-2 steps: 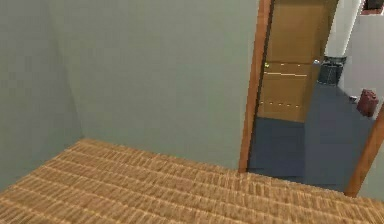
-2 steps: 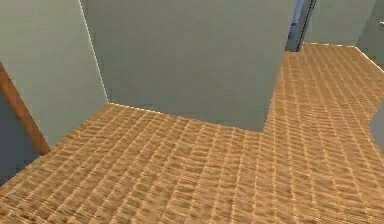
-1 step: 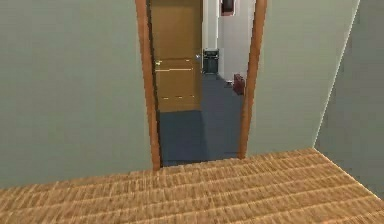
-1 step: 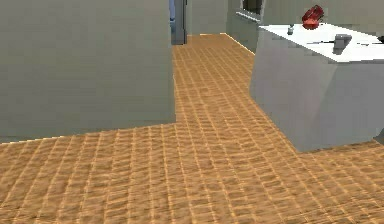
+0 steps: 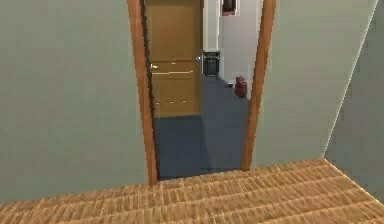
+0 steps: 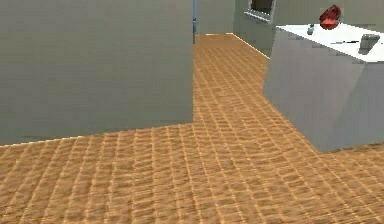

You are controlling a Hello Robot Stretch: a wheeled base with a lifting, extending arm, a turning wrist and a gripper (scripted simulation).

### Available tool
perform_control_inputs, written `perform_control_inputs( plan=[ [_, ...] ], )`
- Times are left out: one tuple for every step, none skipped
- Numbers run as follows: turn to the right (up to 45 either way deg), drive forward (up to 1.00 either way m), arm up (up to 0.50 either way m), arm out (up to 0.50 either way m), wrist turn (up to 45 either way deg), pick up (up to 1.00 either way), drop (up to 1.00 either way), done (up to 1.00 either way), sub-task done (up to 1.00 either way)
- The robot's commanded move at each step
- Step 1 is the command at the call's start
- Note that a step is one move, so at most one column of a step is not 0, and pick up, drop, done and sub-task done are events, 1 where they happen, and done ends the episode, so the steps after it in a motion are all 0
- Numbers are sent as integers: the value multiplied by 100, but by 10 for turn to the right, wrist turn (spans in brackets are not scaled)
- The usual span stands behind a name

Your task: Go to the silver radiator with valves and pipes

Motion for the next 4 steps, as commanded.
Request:
perform_control_inputs(
  plan=[
    [0, 100, 0, 0, 0, 0, 0, 0, 0],
    [30, 0, 0, 0, 0, 0, 0, 0, 0],
    [60, 0, 0, 0, 0, 0, 0, 0, 0],
    [0, 40, 0, 0, 0, 0, 0, 0, 0]
  ],
)
